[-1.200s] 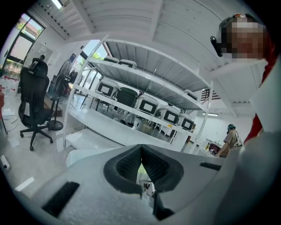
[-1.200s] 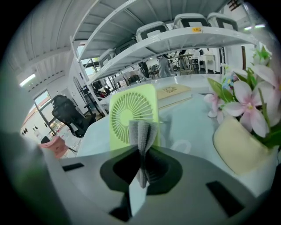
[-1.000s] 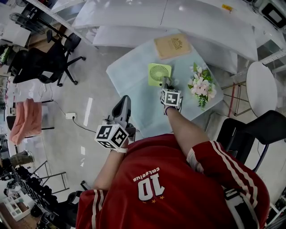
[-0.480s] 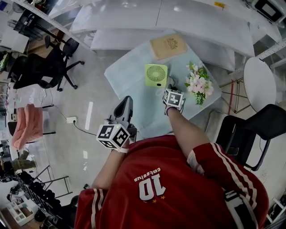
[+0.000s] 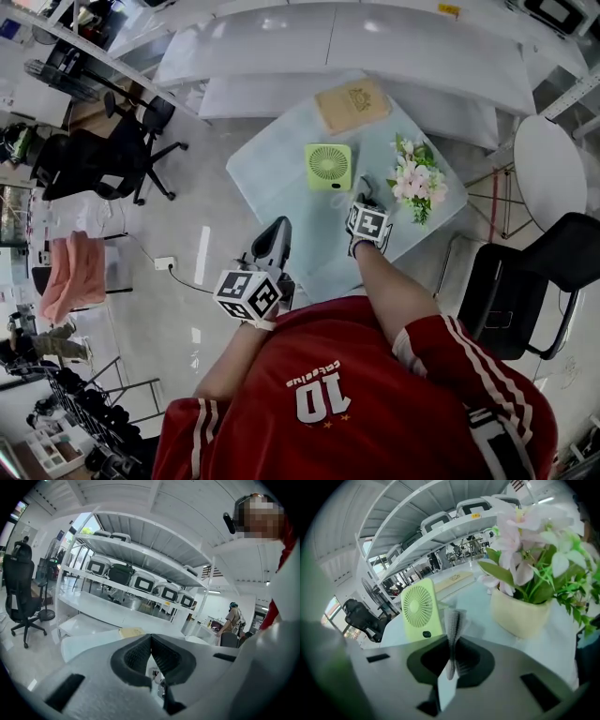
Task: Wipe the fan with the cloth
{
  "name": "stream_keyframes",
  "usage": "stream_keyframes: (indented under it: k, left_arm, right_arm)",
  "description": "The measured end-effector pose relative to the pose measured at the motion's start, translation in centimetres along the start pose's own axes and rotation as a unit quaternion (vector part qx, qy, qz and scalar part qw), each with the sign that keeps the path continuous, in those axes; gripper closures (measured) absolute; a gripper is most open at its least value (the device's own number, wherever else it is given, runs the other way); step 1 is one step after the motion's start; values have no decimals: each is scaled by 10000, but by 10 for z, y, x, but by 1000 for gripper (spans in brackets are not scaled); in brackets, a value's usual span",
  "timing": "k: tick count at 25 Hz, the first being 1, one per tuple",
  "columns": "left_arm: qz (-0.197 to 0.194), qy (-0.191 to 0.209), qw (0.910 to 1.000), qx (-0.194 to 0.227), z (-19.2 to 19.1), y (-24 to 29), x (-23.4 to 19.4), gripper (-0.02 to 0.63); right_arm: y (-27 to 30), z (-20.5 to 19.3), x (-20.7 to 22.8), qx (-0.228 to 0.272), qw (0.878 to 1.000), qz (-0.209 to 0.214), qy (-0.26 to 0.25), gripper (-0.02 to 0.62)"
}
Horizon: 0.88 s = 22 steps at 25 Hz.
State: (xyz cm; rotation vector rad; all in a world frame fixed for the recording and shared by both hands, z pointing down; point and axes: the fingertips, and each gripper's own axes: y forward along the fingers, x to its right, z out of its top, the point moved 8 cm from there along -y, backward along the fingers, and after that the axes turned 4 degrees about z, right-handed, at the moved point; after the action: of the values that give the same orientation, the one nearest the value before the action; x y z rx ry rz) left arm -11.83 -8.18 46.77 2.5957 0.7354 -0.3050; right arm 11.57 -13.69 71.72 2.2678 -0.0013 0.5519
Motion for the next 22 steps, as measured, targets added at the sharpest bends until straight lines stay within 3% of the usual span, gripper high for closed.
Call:
stream_keyframes:
  k: [12, 15, 22]
  left_arm:
    - [-507, 17, 9985, 202, 5, -12, -6, 600]
    - [-530, 25, 9975, 470, 22, -25, -18, 600]
    - [-305, -245, 9948, 939, 43, -55, -61, 600]
  right_arm:
    - [-37, -7, -5, -80, 9988, -82, -477, 575]
    - [-55, -23, -11, -235, 9982, -127, -542, 575]
    - [-93, -39, -17, -604, 9881, -209, -1398, 574]
